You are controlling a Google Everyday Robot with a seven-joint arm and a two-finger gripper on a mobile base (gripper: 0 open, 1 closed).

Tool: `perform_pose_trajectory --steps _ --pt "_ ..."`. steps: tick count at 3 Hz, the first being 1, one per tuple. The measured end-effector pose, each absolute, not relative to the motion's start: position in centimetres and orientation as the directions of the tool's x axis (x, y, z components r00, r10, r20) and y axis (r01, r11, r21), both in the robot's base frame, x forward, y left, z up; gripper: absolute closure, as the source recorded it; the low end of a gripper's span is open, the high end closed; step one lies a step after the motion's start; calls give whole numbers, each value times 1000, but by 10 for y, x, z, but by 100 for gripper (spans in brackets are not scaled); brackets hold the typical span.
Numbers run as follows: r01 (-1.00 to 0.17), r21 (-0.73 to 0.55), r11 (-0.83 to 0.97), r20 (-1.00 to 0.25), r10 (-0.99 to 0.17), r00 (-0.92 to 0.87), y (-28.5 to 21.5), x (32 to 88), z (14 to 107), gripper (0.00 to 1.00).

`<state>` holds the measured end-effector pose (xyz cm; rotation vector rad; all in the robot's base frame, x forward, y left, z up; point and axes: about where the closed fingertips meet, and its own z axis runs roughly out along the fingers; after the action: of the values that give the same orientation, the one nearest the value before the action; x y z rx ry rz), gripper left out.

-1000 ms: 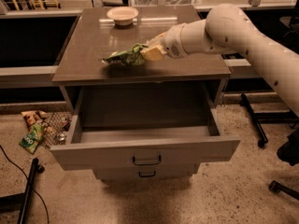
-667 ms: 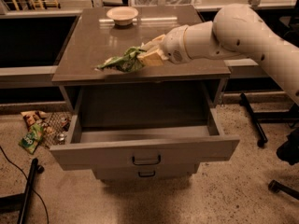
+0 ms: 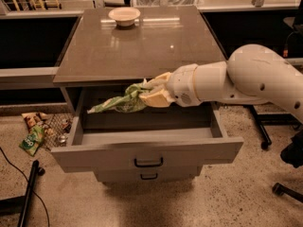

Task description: Place green jalapeno chip bag into top drawer

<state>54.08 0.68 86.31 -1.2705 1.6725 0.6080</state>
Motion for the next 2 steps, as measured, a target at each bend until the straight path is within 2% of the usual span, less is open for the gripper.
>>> perform_pose_trajectory --steps 1,2 --pt "-928 -139 346 -879 -474 -45 7 541 863 100" --pt "-915 -70 396 -868 -476 -139 -14 551 821 100"
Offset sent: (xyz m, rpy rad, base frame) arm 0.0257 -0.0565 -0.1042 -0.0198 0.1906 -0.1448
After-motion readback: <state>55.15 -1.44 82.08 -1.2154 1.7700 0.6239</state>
